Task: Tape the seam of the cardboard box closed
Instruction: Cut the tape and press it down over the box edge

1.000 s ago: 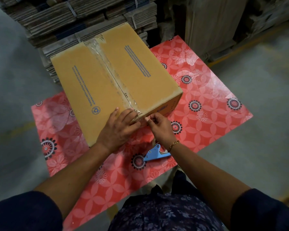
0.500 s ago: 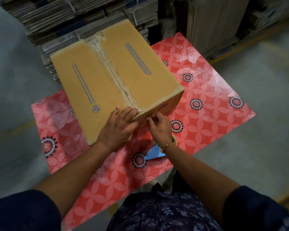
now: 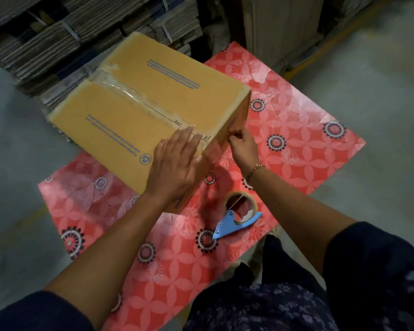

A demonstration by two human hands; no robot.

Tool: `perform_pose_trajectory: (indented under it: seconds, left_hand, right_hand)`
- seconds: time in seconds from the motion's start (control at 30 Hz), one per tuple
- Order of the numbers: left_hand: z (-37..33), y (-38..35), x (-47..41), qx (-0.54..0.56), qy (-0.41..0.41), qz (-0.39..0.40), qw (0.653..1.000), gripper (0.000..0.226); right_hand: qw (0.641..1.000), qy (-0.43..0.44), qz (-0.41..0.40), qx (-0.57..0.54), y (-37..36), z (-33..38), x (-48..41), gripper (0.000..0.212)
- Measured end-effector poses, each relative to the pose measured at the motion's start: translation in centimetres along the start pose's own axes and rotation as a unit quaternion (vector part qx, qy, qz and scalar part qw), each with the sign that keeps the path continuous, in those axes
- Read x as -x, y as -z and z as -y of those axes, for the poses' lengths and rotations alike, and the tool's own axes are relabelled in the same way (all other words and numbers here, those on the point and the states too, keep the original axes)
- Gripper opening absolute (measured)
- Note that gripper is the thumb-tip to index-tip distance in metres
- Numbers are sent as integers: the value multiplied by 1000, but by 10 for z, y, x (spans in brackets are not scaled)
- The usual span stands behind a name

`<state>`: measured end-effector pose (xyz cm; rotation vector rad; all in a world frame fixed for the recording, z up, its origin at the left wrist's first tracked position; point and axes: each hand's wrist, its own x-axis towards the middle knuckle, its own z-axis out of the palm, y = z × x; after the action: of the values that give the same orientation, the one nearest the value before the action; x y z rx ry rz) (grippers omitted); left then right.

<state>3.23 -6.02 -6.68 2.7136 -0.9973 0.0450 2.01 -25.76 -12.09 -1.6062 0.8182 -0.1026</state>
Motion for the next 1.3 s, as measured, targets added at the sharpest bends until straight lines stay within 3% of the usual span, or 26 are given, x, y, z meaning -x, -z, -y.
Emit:
perform_pose_trajectory:
  seconds: [0.07, 0.23, 0.37, 0.53, 0.67, 0.8, 0.93, 1.0, 1.07, 1.13, 1.3]
  left_hand:
    - [3, -9, -7, -29, 22, 43, 998, 56]
    - [9, -15, -9, -4, 38, 55, 998, 54]
    - [5, -18, -9, -20, 40, 47, 998, 52]
    - [6, -20, -9, -30, 40, 59, 997, 53]
    - [6, -21, -10, -42, 35, 65, 996, 54]
    - [6, -20, -10, -42, 36, 62, 997, 54]
    - [5, -18, -10, -37, 41, 58, 997, 54]
    - [5, -19, -11, -33, 43, 55, 997, 54]
    - [6, -19, -11, -29, 44, 52, 997, 54]
    - [5, -19, -10, -27, 45, 48, 998, 54]
    - [4, -19, -11, -32, 47, 50, 997, 53]
  right_hand:
    - [994, -42, -6, -103, -6, 4, -1, 24]
    - [951, -142, -91, -258, -53, 9, -2, 79]
    - [936, -166, -174, -257, -75, 27, -19, 64]
    - [924, -174, -222, -256, -86, 11, -28, 51]
    - [933, -112, -257, -226, -87, -2, -33, 41]
    - [945, -38, -258, -196, -88, -7, -35, 60]
    - [964, 2, -229, -135, -76, -28, -32, 51]
    - [961, -51, -203, -179, -73, -25, -31, 53]
    - [930, -149, -192, -274, -75, -2, -32, 63]
    - [915, -204, -190, -293, -78, 21, -36, 61]
    - [925, -198, -224, -235, -81, 14, -36, 53]
